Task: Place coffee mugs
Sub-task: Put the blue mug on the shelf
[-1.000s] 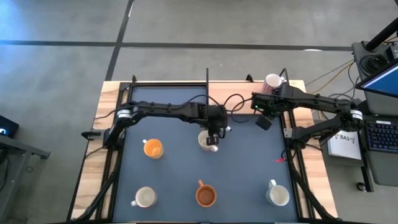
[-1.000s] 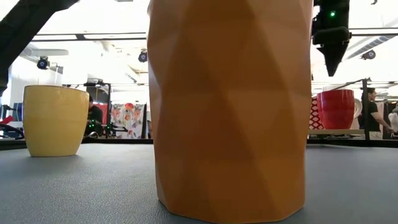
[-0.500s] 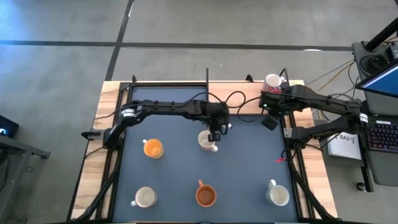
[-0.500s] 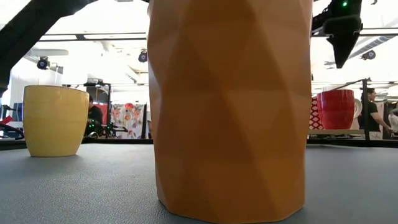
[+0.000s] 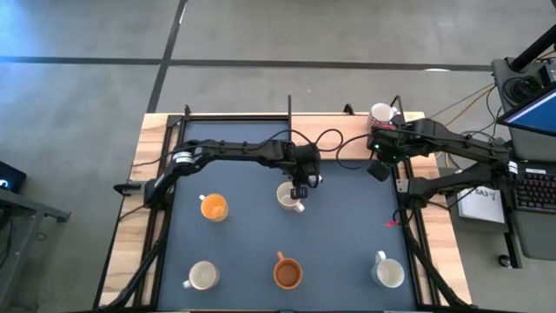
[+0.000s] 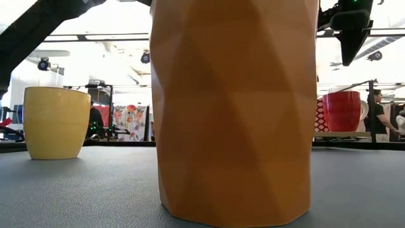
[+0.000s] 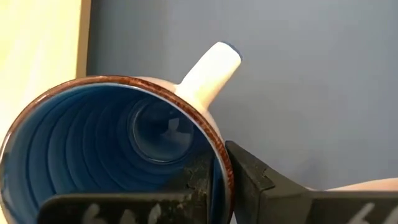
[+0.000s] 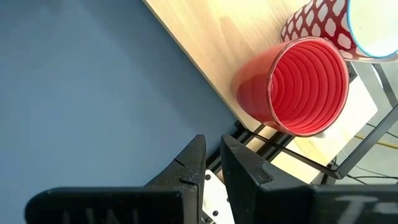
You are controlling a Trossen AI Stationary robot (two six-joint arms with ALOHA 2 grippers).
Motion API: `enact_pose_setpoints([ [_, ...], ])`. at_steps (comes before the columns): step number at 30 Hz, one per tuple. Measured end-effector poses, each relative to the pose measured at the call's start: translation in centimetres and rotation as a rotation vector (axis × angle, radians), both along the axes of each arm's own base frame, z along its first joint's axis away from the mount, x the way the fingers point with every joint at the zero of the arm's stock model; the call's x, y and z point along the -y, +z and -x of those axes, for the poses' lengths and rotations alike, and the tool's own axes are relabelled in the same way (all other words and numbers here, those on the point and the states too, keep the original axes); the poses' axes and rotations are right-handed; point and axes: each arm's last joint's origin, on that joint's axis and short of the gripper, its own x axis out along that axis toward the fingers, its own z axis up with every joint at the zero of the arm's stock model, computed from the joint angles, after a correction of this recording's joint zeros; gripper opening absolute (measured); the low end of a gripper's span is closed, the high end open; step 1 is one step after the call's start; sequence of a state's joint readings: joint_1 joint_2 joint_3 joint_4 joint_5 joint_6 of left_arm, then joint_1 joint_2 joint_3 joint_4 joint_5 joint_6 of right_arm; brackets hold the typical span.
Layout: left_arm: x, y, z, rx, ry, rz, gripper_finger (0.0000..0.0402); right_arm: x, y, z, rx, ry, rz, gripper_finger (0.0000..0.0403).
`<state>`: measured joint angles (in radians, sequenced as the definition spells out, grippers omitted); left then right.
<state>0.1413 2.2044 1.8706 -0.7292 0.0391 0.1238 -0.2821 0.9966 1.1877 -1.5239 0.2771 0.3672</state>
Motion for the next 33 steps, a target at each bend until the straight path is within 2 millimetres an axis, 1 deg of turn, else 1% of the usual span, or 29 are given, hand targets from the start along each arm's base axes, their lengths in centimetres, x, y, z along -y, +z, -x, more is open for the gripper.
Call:
enact_pose_setpoints([
  [3, 0.0, 0.0, 0.0, -0.001, 0.003, -0.001, 0.0041, 0.0, 0.0, -0.1, 0.007, 0.000, 0.002, 0.0038],
  [10, 0.0, 0.5, 0.2, 0.009, 0.003, -0.003, 0.0097, 0.0, 0.0, -0.2, 0.020, 0.004, -0.014, 0.0038],
  [14, 0.5, 1.6, 0.3, 0.035, -0.017, 0.016, 0.0116, 0.0, -0.1, -0.2, 0.025, 0.004, -0.012, 0.0038],
  [20, 2.8, 5.1, 1.2, 0.113, -0.075, 0.041, 0.0125, 0.1, -0.4, -0.5, 0.045, 0.021, -0.003, 0.0038],
  [23, 4.3, 6.3, 2.3, 0.079, -0.092, 0.054, 0.0125, 0.2, -0.6, -1.2, 0.099, 0.050, -0.002, 0.0038],
  [26, 5.8, 7.5, 3.4, 0.055, -0.099, 0.071, 0.0125, 0.1, -0.9, -2.2, 0.185, 0.128, -0.032, 0.0038],
  [30, 7.8, 8.1, 4.9, 0.028, -0.100, 0.092, 0.0125, -0.1, -1.7, -3.8, 0.303, 0.226, -0.048, 0.0038],
  [33, 8.6, 8.1, 6.5, 0.000, -0.045, 0.089, 0.0125, -0.2, -2.7, -4.6, 0.328, 0.282, -0.029, 0.0038],
])
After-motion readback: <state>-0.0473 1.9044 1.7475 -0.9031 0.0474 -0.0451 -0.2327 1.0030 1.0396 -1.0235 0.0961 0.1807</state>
